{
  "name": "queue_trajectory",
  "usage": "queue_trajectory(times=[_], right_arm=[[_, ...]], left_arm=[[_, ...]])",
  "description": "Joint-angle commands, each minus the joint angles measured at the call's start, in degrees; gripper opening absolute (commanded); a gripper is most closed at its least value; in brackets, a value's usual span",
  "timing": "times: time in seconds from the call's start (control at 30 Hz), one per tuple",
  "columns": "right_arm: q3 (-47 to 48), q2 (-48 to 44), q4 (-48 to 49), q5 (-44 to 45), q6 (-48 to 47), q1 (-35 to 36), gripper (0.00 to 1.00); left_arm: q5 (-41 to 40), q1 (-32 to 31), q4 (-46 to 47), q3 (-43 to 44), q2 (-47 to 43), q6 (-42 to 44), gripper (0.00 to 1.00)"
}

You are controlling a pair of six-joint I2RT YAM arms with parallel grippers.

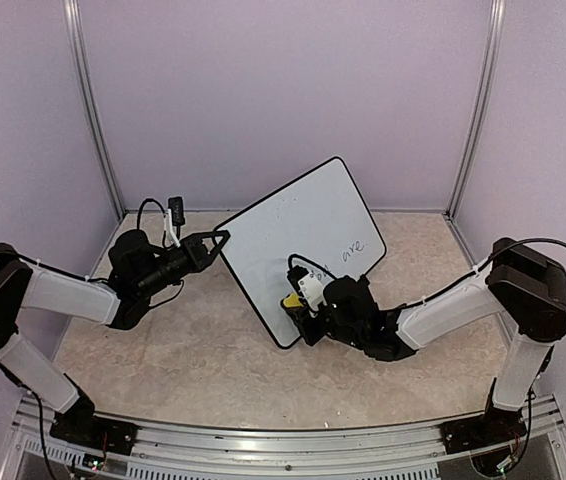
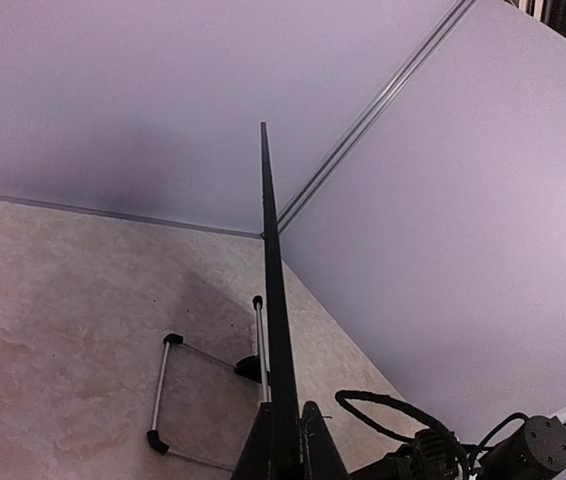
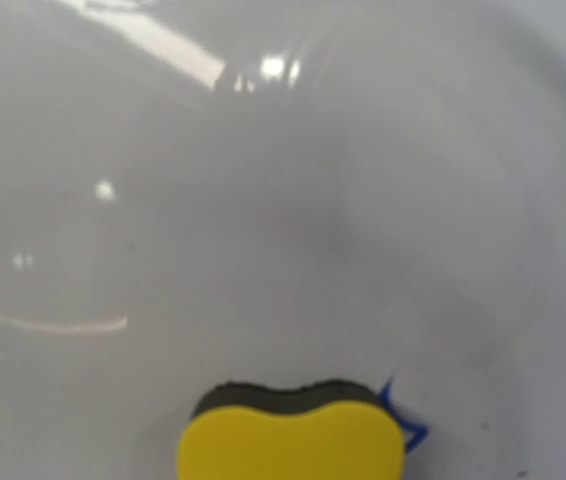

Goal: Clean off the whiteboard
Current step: Erase the whiteboard at the center of the board.

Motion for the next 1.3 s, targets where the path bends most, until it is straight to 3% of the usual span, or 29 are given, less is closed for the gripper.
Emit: queue_trajectory(times=[0.0, 0.57, 0.97, 1.27], right_arm=[[-2.5, 1.1, -7.7, -1.6, -0.1, 1.2, 0.0], [5.2, 1.0, -10.3, 5.8, -2.7, 1.6, 0.0], [5.8, 1.4, -12.2, 8.7, -4.6, 3.1, 0.0], [0.2, -0.3, -12.6, 8.4, -1.0, 3.2, 0.0]], left_arm=[[8.6, -2.5, 6.4, 0.3, -1.6, 0.5, 0.0], [8.7, -2.6, 6.5, 0.3, -1.5, 0.4, 0.0], [9.1, -2.7, 7.0, 0.4, -0.9, 0.0, 0.0], [8.7, -2.7, 6.6, 0.5, -1.4, 0.4, 0.0]])
